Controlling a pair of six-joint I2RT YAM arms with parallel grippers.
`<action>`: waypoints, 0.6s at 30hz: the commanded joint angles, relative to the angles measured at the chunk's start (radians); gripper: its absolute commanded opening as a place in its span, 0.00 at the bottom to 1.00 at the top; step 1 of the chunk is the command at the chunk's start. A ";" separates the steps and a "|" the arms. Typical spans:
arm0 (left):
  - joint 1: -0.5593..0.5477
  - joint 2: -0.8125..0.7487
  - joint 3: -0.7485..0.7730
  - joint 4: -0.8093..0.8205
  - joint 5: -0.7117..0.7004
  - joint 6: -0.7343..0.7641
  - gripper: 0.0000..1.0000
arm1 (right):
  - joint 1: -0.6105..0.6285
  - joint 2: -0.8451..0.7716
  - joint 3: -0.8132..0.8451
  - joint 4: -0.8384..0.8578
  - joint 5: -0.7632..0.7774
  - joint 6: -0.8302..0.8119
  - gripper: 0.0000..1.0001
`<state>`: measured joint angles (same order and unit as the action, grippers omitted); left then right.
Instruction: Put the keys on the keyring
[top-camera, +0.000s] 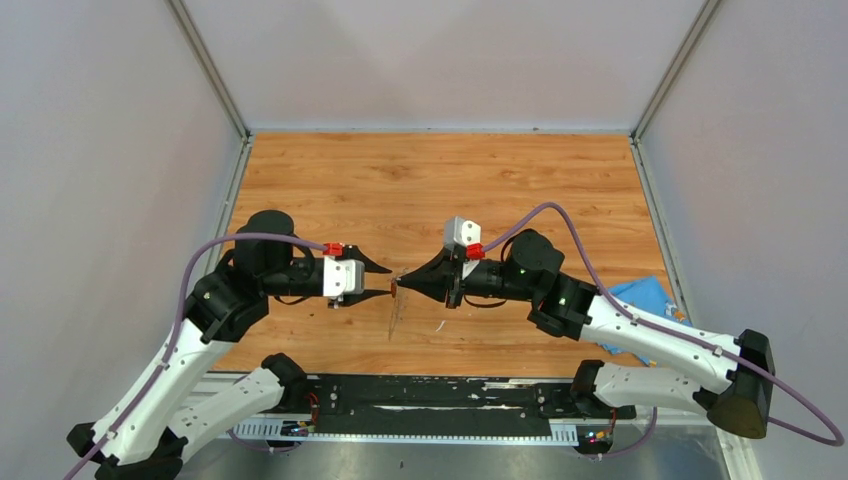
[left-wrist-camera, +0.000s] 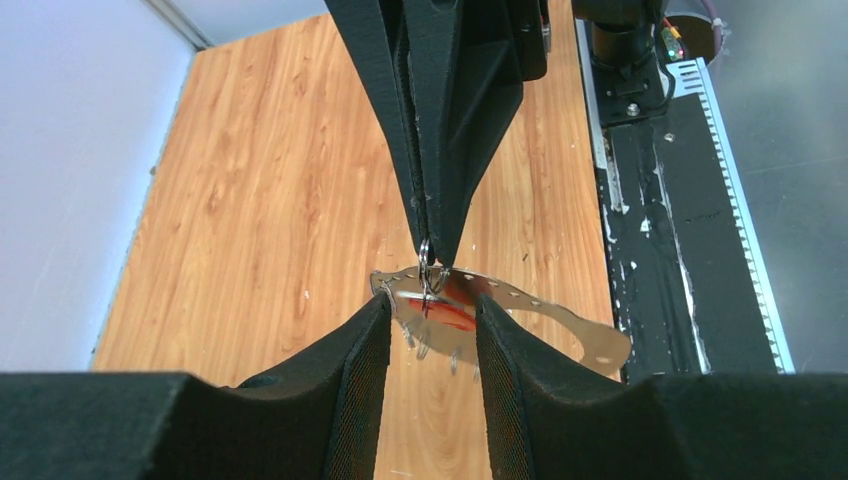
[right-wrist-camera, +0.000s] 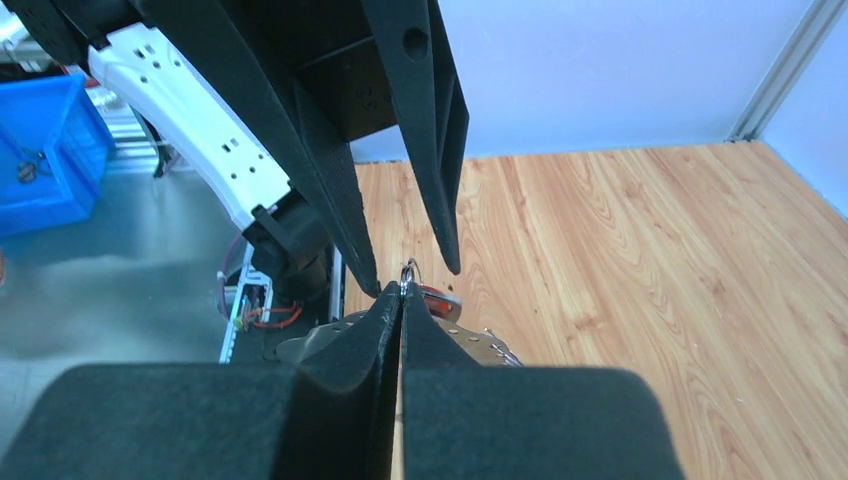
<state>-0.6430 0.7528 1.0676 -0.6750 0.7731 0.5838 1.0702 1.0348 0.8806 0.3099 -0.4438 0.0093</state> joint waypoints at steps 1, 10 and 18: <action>-0.001 -0.002 0.026 0.021 0.012 -0.006 0.40 | -0.012 -0.029 -0.042 0.215 0.011 0.080 0.00; -0.001 -0.051 -0.015 0.026 0.017 0.143 0.18 | -0.012 -0.020 -0.044 0.218 0.013 0.110 0.00; -0.002 -0.104 -0.067 0.040 0.038 0.243 0.05 | -0.012 0.000 -0.048 0.257 0.014 0.156 0.00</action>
<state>-0.6430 0.6659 1.0313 -0.6495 0.7803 0.7658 1.0702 1.0336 0.8371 0.4717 -0.4442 0.1253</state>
